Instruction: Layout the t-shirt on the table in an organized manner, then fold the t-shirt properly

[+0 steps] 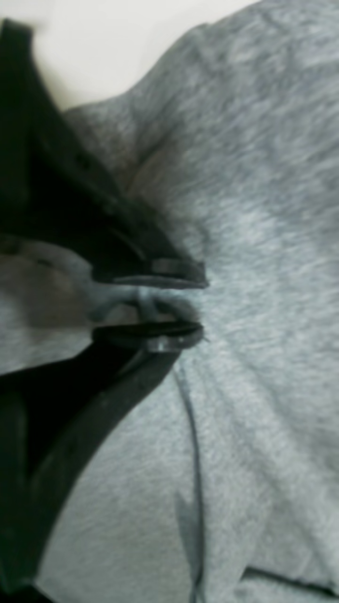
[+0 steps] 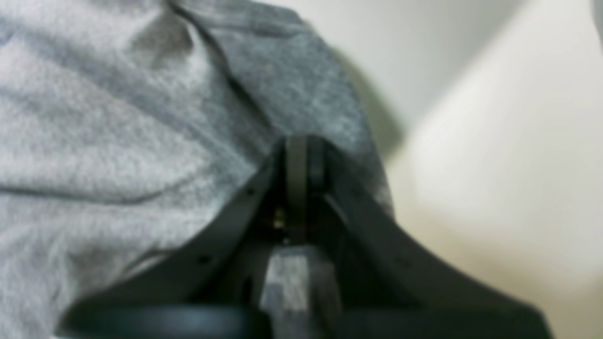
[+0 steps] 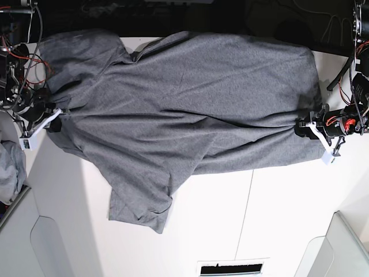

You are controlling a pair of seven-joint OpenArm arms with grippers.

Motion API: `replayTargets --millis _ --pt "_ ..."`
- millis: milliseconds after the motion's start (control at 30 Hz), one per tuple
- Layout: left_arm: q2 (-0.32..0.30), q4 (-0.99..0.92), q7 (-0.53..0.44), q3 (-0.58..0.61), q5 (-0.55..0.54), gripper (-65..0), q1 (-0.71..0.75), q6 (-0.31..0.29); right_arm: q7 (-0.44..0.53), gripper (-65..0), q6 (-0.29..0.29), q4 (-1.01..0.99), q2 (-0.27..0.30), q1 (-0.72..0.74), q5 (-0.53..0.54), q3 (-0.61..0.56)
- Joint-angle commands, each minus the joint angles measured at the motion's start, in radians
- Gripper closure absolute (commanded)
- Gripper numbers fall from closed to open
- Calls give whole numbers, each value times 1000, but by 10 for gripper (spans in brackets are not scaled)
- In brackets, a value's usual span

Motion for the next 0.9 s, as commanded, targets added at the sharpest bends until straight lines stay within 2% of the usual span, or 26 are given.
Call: replayTargets --millis 0,133,300,433,533,567,633,667,700,867 --pt "-29 8 17 -2 -16 -144 -8 -9 -42 0 -3 42 18 -26 -3 23" --pt "-65 77 16 -4 -128 -144 -9 -58 -45 0 -3 199 18 -103 78 104" --pt "-65 242 16 -4 -142 -144 -15 -57 -45 0 -3 301 3 -80 158 147" --pt "-43 319 -23 -4 -121 -144 -23 -56 -51 0 -3 306 -57 -15 152 146" --pt "6 322 -81 -1 -43 -144 -35 -55 -53 0 1 295 -125 34 129 143" --pt "26 322 -87 2 -16 -144 -40 -45 -52 -41 5 287 -149 53 112 141" --pt "65 322 -100 21 3 -146 -51 -19 -48 -192 0 267 -196 97 82 137" --pt "84 322 -104 36 8 -150 -54 -14 -45 -235 -8 257 -216 116 69 133" --pt "100 322 -105 55 12 -151 -56 -13 -41 -251 -15 247 -235 136 56 126" --pt "163 322 -112 203 60 -151 -56 -12 -4 -251 -109 134 -306 251 -77 50"
